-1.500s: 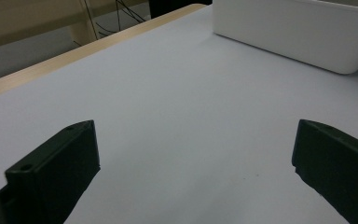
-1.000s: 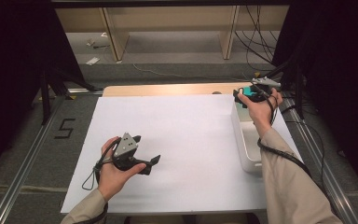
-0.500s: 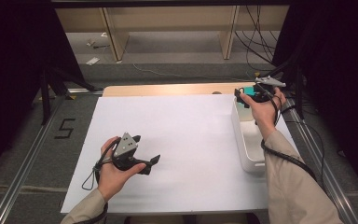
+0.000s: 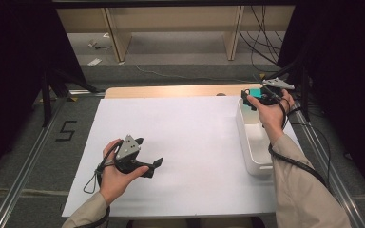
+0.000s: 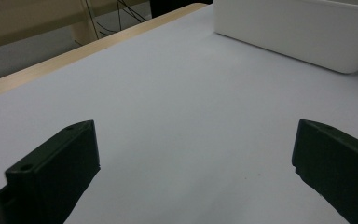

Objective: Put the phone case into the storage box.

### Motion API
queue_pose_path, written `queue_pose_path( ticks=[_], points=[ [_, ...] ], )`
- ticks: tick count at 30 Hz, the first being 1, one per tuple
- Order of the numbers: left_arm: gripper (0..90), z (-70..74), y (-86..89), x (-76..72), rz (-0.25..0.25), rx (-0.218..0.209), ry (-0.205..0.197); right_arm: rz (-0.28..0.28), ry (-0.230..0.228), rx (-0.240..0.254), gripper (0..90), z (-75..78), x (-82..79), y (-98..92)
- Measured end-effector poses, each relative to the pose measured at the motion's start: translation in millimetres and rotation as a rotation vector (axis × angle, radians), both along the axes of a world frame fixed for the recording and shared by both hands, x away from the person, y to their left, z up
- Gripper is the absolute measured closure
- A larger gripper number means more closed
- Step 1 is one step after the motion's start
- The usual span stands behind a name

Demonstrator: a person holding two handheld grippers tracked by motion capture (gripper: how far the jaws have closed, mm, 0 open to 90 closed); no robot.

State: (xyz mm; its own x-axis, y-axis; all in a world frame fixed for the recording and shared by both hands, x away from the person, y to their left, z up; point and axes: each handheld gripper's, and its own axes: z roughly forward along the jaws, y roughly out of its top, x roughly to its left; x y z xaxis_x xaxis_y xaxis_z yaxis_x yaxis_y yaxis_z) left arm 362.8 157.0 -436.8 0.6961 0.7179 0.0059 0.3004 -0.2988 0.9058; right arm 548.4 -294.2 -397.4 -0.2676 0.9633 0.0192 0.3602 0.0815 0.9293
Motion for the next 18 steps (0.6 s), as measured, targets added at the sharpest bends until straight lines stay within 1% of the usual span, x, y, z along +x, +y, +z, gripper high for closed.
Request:
queue_pose_path(
  ticks=[6, 10, 17, 18],
  points=[
    [0.0, 0.1, -0.9, -0.3, -0.001, 0.007, 0.000, 0.047, -0.009, -0.016, 3.5, 7.2, -13.1, 7.0],
    [0.0, 0.5, -0.7, -0.4, 0.000, 0.005, -0.001, 0.077, -0.001, -0.009, 4.1, 8.4, -22.8, 11.3],
    [0.0, 0.4, -1.0, -0.3, 0.000, 0.007, 0.001, 0.135, -0.004, -0.010, 5.2, 10.0, -42.0, 16.8],
    [0.0, 0.4, -1.0, -0.3, 0.000, 0.009, 0.000, 0.149, -0.007, -0.007, 5.4, 10.4, -47.8, 18.2]
  ],
)
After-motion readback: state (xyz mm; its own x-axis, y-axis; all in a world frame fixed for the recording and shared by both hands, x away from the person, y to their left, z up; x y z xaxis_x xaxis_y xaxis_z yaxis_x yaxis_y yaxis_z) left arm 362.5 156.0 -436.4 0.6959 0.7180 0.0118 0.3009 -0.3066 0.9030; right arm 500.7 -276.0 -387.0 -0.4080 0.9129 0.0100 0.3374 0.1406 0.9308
